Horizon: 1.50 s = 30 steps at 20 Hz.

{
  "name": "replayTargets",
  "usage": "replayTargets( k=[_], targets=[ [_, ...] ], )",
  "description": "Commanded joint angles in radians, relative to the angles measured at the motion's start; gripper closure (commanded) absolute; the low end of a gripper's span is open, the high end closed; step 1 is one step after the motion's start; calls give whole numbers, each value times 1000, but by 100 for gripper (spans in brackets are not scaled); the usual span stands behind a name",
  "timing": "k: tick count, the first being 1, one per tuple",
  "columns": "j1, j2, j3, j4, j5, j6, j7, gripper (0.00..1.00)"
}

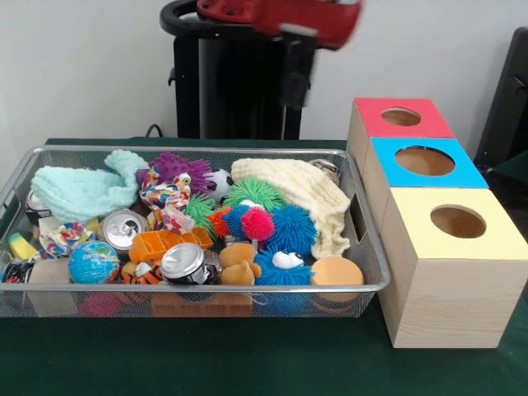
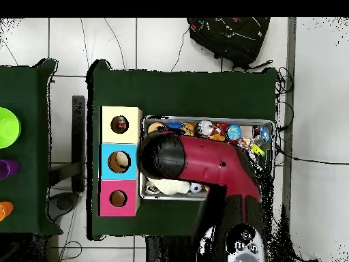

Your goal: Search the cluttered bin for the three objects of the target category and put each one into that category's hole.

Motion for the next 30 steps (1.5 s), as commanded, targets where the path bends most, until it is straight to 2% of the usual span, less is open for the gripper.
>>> replayTargets(
  k=[1,5,7,8,11,12,13,18,21,24,28,30],
  targets=[
    [-188,21,230,330,-170,-233,-273,100],
    [-288,52,329,377,-266,-328,-254,100],
    [-353,73,407,391,-313,-363,-266,100],
    [-391,74,460,398,-365,-369,-227,0],
    [-423,83,497,410,-383,-398,-218,0],
    [-427,88,507,400,-417,-401,-222,0],
    [-417,95,486,390,-426,-400,-188,0],
    [-505,164,536,340,-535,-372,-225,0],
    [-583,124,600,346,-533,-281,-279,0],
    [-634,41,663,347,-483,-157,-325,0],
    [-615,-3,683,313,-477,-91,-294,0],
    [-596,34,676,283,-514,-109,-258,0]
  ],
)
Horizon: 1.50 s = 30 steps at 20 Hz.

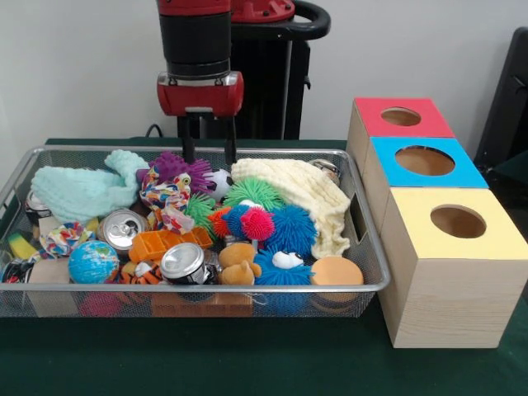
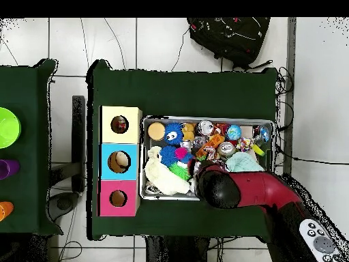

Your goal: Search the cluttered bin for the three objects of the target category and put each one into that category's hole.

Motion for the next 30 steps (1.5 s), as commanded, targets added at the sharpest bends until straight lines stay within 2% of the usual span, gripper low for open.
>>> replayTargets(
  k=[1,4,8,12,14,19,25,28,30],
  targets=[
    [18,4,123,-49,-87,103,-236,0],
    [34,95,105,-109,-179,62,-247,0],
    [-7,154,122,-170,-268,104,-360,0],
    [-73,144,190,-216,-255,234,-497,0],
    [-92,134,211,-226,-246,269,-526,0],
    [-111,151,215,-216,-269,244,-505,0],
    [-106,162,161,-149,-342,140,-448,0],
    [-128,152,158,-113,-377,118,-457,0],
    [-156,135,176,-96,-385,136,-497,0]
  ],
)
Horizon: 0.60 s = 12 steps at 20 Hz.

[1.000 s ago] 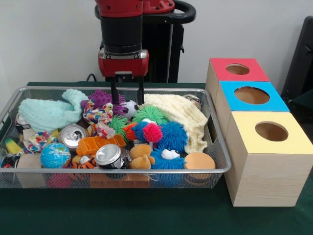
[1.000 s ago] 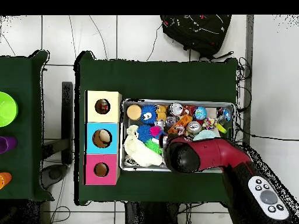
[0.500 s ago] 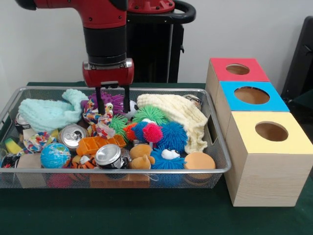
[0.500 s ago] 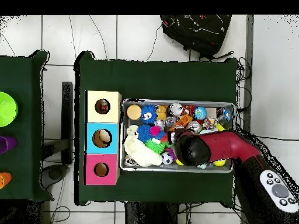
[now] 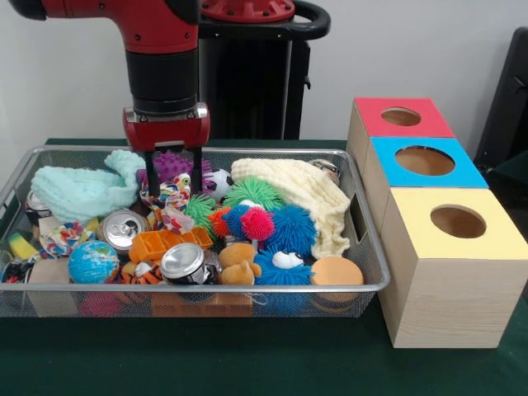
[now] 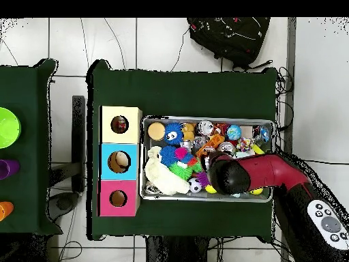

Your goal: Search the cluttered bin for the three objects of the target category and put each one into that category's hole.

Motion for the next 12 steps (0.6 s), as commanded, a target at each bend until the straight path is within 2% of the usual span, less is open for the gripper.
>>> replayTargets(
  k=[1,4,9,12],
  targets=[
    [-66,0,46,53,-125,7,-308,0],
    [-90,7,49,72,-157,0,-321,0],
    [-51,105,20,68,-248,-77,-211,0],
    [-37,135,26,72,-243,-68,-178,0]
  ],
)
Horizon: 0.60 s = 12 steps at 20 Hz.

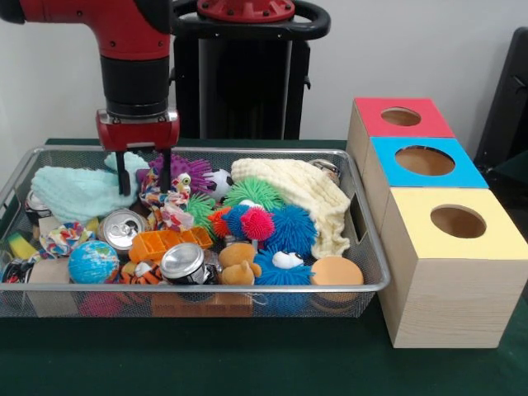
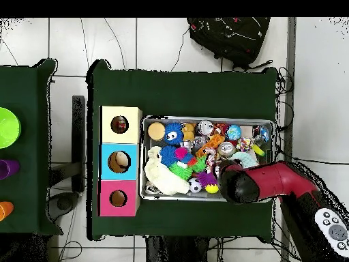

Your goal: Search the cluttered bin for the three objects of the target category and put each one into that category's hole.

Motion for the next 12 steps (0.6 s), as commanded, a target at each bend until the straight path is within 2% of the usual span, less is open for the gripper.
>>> replayTargets(
  k=[1,5,9,12],
  targets=[
    [35,101,23,64,-101,-59,-156,0],
    [65,65,49,86,-48,-21,-125,0],
    [80,54,62,63,-11,40,-161,0],
    [77,87,47,41,-16,56,-186,0]
  ],
)
